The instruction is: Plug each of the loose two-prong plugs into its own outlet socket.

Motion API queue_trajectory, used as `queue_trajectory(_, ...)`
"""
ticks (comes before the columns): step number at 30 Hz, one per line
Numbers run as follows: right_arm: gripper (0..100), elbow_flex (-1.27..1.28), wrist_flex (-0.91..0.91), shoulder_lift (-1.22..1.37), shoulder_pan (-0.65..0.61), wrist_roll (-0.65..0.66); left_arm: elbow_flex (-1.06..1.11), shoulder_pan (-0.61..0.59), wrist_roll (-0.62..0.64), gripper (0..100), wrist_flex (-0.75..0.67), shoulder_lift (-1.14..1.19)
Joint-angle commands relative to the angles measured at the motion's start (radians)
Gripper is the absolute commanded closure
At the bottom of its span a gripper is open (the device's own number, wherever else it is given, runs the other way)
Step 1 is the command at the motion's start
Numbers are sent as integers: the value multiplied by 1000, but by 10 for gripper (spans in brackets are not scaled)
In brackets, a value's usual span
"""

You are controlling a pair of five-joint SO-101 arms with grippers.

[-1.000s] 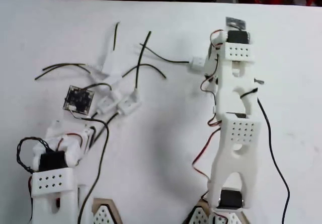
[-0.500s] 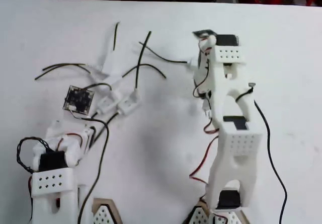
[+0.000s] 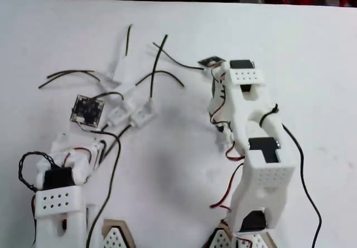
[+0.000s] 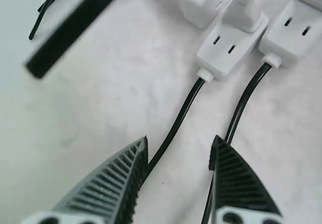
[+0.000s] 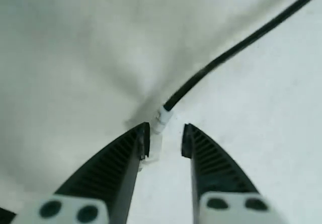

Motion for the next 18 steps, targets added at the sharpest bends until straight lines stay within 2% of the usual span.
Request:
queue_trajectory(1,858,-2,76,-79,4,5,-5,-5,0,793,-21,-28)
queue_trajectory(10,882,34,104,-64,-2,-3,-3,-5,0,793,-21,-28)
queue_trajectory(15,882,34,104,-15,-41,-149,-3,-5,0,793,-21,-28)
queue_trajectory(18,883,31,102,13,-50,-170,-3,-5,0,793,-21,-28)
